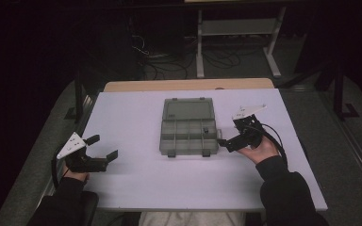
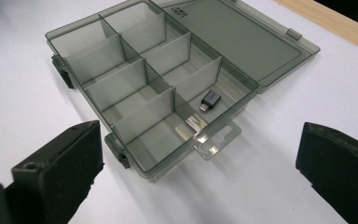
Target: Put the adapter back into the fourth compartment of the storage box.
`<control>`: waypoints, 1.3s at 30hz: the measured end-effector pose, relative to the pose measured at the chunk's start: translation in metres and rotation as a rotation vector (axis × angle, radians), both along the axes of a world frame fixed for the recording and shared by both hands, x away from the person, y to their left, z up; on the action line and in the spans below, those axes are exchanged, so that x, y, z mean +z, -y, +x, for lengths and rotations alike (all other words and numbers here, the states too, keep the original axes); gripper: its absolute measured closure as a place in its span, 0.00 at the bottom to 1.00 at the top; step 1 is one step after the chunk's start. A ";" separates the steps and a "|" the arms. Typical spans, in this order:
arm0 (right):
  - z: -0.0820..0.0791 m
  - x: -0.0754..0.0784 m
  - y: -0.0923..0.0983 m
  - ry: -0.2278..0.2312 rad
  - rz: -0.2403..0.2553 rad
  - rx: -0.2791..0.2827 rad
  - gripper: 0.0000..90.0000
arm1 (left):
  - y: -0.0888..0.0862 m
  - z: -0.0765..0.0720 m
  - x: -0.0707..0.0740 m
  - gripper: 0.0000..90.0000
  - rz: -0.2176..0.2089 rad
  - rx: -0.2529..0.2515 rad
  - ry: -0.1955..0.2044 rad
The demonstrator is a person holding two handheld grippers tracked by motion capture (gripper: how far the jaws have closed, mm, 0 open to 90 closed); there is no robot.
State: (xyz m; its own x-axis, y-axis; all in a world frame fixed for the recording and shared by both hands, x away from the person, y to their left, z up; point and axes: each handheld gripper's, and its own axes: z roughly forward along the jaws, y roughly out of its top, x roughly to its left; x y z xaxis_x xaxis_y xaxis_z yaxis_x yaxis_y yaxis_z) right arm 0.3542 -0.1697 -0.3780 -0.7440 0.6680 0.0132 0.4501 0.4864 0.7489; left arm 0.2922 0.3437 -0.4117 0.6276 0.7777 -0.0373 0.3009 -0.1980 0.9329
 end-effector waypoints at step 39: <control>-0.042 -0.026 0.068 0.038 0.149 -0.128 0.00 | 0.000 0.000 0.000 0.00 0.003 -0.002 0.001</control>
